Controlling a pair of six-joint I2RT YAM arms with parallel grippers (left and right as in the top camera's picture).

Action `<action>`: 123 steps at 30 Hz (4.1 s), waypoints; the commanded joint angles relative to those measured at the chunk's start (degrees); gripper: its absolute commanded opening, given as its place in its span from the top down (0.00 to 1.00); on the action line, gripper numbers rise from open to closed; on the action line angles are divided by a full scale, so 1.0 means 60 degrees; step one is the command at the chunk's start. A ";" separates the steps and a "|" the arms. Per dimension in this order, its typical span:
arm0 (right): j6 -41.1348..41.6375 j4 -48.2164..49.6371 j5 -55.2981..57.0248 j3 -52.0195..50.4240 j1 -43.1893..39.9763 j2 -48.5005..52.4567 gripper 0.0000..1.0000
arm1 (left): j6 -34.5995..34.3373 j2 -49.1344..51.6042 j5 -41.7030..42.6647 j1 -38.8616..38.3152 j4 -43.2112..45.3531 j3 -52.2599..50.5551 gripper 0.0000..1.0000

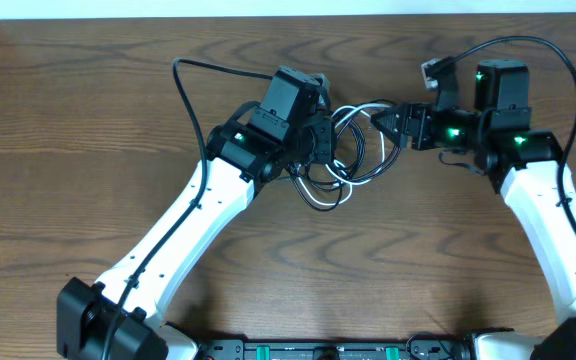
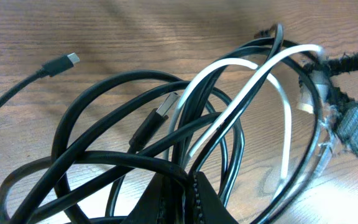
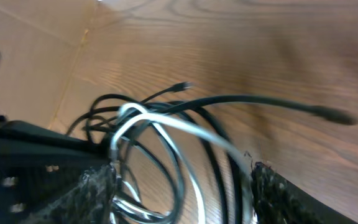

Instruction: Untangle cables

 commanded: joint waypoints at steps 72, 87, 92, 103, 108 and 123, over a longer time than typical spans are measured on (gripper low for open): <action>0.0557 -0.1370 0.3373 0.0157 0.0302 0.2852 0.30 | 0.1158 0.4302 0.0984 0.1883 0.0696 0.0124 0.74; 0.0557 -0.1406 0.3381 0.0157 0.0313 0.2852 0.28 | 0.1013 0.4768 -0.0084 0.1413 0.0856 0.0109 0.74; 0.0554 -0.1497 0.3450 0.0157 0.0313 0.2852 0.28 | 0.1005 0.4903 -0.0073 0.1413 0.0856 0.0109 0.93; 0.0557 -0.1534 0.3442 0.0157 0.0313 0.2852 0.28 | 0.0951 0.3002 -0.0073 0.1432 0.0514 0.0138 0.93; 0.0554 -0.1501 0.3442 0.0157 0.0313 0.2852 0.30 | 0.0947 0.1067 -0.0069 0.1432 0.0131 0.0138 0.93; -0.0157 -0.1596 0.2951 0.0226 -0.0204 -0.1264 0.24 | 0.0936 -0.1191 -0.0066 0.1432 -0.0659 0.0138 0.93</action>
